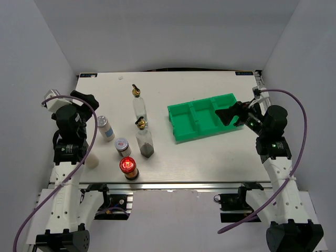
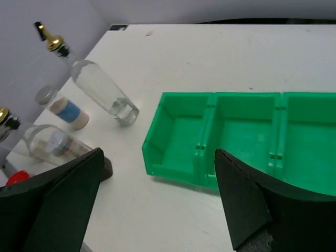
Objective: Organize the condiment bottles
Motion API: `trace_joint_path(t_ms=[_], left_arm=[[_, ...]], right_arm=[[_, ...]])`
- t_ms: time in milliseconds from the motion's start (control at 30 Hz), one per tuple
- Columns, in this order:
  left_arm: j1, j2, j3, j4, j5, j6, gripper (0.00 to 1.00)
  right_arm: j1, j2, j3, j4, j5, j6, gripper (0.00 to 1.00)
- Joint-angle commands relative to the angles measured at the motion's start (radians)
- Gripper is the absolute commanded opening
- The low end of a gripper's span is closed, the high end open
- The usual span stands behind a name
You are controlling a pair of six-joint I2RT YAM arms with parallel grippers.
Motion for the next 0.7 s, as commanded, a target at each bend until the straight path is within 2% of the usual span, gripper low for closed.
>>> trace_joint_path(t_ms=[0, 33, 67, 100, 133, 167, 200, 267, 467, 667], left_arm=[[0.001, -0.018, -0.01, -0.038, 0.008, -0.005, 0.98], [0.001, -0.018, -0.014, -0.038, 0.018, -0.005, 0.98], [0.003, -0.018, -0.021, -0.035, 0.028, -0.005, 0.98], [0.001, -0.016, -0.026, -0.034, 0.035, -0.005, 0.98], [0.001, -0.015, -0.027, -0.035, 0.055, -0.004, 0.98], [0.001, -0.01, -0.03, -0.035, 0.066, -0.001, 0.98], [0.001, -0.007, -0.032, -0.038, 0.075, 0.002, 0.98], [0.003, 0.004, -0.03, -0.049, 0.091, 0.009, 0.98], [0.001, -0.001, -0.041, -0.037, 0.146, -0.004, 0.98], [0.003, -0.004, -0.038, -0.047, 0.183, -0.007, 0.98]], right_arm=[[0.001, 0.01, -0.031, 0.192, -0.242, 0.003, 0.89], [0.007, 0.022, -0.052, 0.262, -0.413, 0.011, 0.9], [0.048, 0.031, -0.075, 0.345, -0.486, 0.05, 0.89], [0.088, 0.042, -0.092, 0.44, -0.543, 0.051, 0.89], [0.138, 0.059, -0.082, 0.429, -0.531, 0.014, 0.89], [0.204, 0.066, -0.062, 0.38, -0.487, -0.048, 0.89], [0.355, 0.079, -0.009, 0.317, -0.343, -0.195, 0.89], [0.538, 0.143, 0.044, 0.2, -0.237, -0.29, 0.89], [0.77, 0.37, 0.18, 0.244, -0.045, -0.396, 0.89], [0.91, 0.551, 0.259, 0.388, 0.099, -0.509, 0.89]])
